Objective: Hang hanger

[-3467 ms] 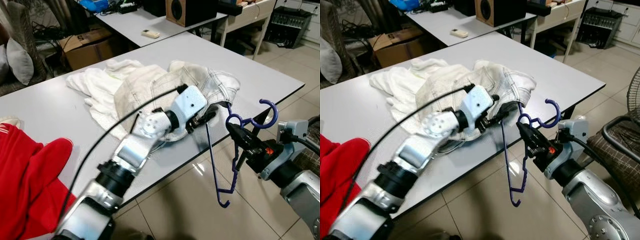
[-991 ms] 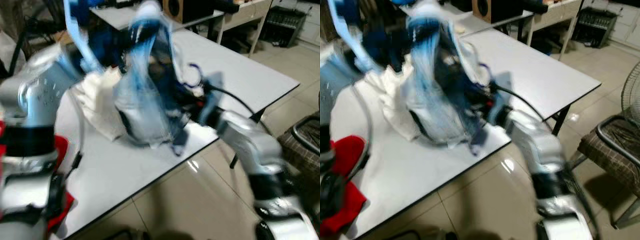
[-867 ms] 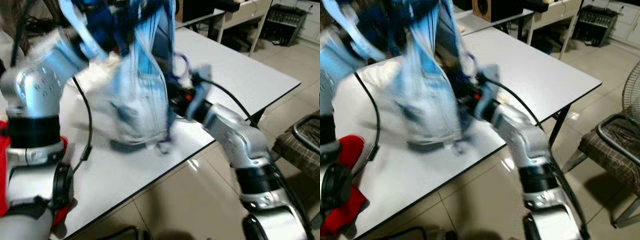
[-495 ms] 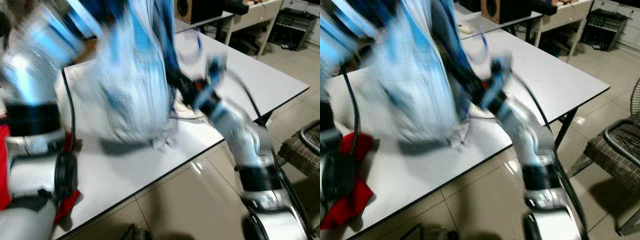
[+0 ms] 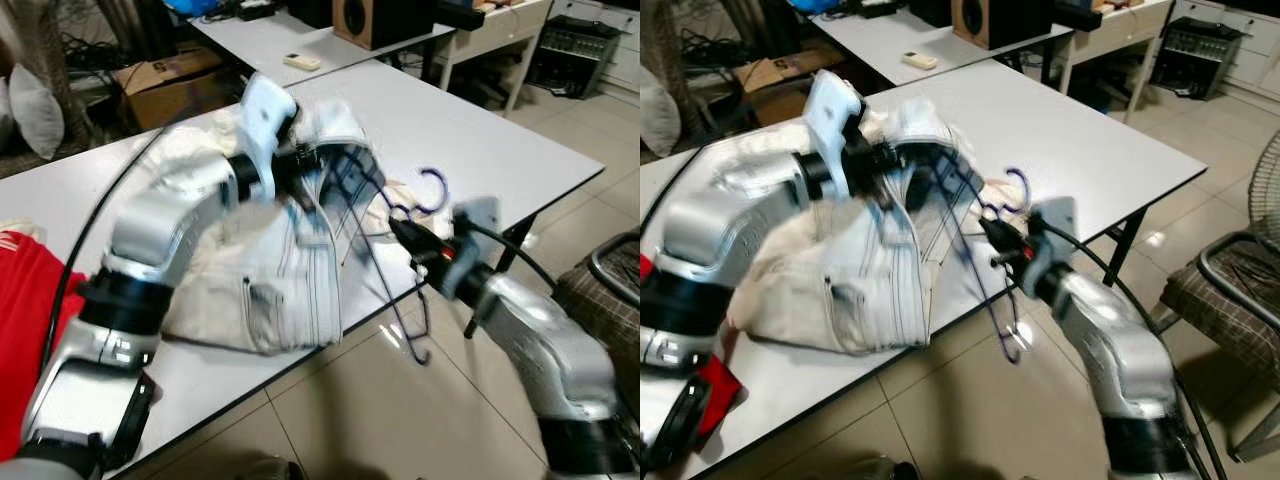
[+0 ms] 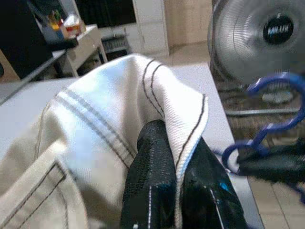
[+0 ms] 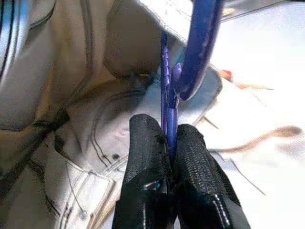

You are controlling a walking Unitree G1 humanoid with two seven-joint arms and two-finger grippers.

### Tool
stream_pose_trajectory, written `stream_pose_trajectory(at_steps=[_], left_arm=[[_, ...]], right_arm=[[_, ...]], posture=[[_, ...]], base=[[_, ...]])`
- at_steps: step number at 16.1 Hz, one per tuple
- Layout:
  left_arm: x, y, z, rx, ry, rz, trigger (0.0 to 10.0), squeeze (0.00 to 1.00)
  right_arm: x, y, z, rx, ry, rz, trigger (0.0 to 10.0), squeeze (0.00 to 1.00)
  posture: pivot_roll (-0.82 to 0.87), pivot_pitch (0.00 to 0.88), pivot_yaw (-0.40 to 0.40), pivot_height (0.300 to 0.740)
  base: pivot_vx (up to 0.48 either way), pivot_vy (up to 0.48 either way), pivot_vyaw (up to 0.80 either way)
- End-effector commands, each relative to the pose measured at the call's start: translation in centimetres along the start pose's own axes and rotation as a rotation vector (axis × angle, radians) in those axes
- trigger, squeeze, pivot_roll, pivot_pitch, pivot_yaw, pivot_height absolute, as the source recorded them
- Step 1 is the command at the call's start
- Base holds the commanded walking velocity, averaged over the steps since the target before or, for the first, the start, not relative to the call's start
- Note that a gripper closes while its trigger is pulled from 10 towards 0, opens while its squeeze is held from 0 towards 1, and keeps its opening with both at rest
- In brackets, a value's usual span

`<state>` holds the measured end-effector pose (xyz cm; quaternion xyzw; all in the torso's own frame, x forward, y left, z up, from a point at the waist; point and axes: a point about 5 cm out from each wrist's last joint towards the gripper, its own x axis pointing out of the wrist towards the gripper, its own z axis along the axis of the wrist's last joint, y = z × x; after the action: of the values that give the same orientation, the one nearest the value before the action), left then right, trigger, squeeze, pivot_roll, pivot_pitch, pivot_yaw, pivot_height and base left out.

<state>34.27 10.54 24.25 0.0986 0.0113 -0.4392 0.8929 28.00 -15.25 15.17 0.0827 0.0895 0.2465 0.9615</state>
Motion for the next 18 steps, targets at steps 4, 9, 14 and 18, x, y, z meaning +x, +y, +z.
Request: stream_pose_trajectory(at_steps=[4, 9, 14, 18], left_arm=[[-0.8, -2.2, -1.8, 0.053, 0.115, -0.104, 0.0, 0.0], [0.8, -6.9, -5.0, 0.07, 0.204, -0.267, 0.0, 0.0], [0.9, -7.9, -7.1, 0.182, 0.304, -0.231, 0.0, 0.0], [0.7, -8.0, -7.2, 0.168, 0.294, -0.216, 0.0, 0.0]], right_arm=[[-3.8, -0.4, 1.2, 0.122, -0.079, -0.088, 10.0, 0.0], [-6.4, -0.5, -0.5, 0.344, -0.092, -0.123, 10.0, 0.0], [-7.0, -0.5, -3.3, 0.422, 0.029, -0.215, 10.0, 0.0], [-6.9, 0.0, -3.4, 0.471, -0.003, -0.189, 10.0, 0.0]], posture=[[-0.03, 0.004, 0.114, 0.74], [-0.04, 0.005, 0.113, 0.74], [-0.04, 0.003, 0.118, 0.74], [-0.05, 0.0, 0.122, 0.74]], base=[[0.0, 0.0, 0.0], [0.0, 0.0, 0.0], [0.0, 0.0, 0.0], [0.0, 0.0, 0.0]])
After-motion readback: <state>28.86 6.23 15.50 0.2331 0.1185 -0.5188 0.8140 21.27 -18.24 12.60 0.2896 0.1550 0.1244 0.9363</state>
